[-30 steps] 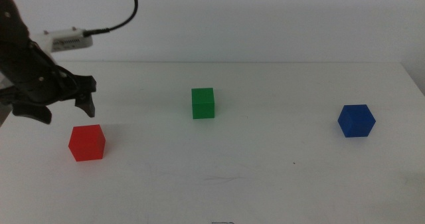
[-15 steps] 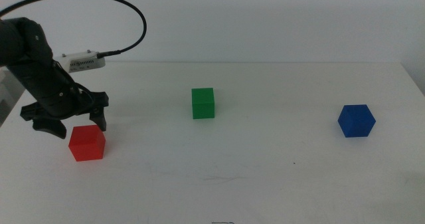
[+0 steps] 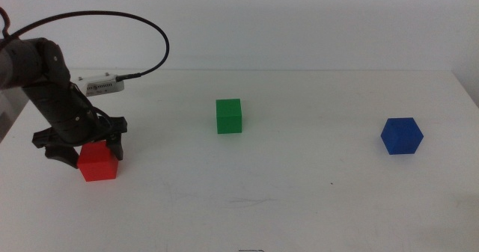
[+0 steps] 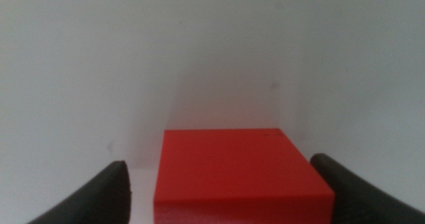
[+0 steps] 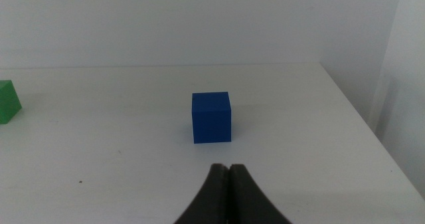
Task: Stack red cubes first, then green, then blue cubes in a specific spot.
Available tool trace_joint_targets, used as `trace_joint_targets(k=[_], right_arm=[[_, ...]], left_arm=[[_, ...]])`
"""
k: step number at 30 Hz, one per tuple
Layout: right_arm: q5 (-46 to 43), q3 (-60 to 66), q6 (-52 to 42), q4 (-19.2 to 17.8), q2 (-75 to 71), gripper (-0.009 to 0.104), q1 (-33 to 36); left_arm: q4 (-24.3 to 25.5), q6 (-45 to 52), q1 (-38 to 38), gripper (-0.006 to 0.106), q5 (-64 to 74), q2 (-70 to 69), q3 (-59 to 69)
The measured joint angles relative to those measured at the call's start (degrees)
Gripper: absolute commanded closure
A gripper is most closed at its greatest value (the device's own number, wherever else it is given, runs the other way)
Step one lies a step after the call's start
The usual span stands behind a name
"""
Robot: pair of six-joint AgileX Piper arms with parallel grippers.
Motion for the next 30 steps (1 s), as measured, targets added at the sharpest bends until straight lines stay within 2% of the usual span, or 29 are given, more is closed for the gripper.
trace_joint_targets(k=[10,14,17,22,30], right_arm=[[0.00,0.00,0.00,0.00,0.00,0.096,0.00],[0.00,0.00,0.00,0.00,0.00,0.096,0.00],[0.00,0.00,0.00,0.00,0.00,0.096,0.00],[0.00,0.00,0.00,0.00,0.00,0.096,0.00],[0.00,0.00,0.00,0.00,0.00,0.096,0.00]], left_arm=[[-1.40,0.25,0.00,0.081,1.62,1.41,-0.06],[-2.14,0.15,-0.27,0.100,5.40,0.67,-1.69],[0.73,-2.65,-2.65,0.102,9.61,-1.19,-4.09],[8.71,-13.61,-13.41,0.102,16.08,-3.33,-8.62],[10.40,-24.62,-29.22,0.102,16.82,-2.16,-14.24]])
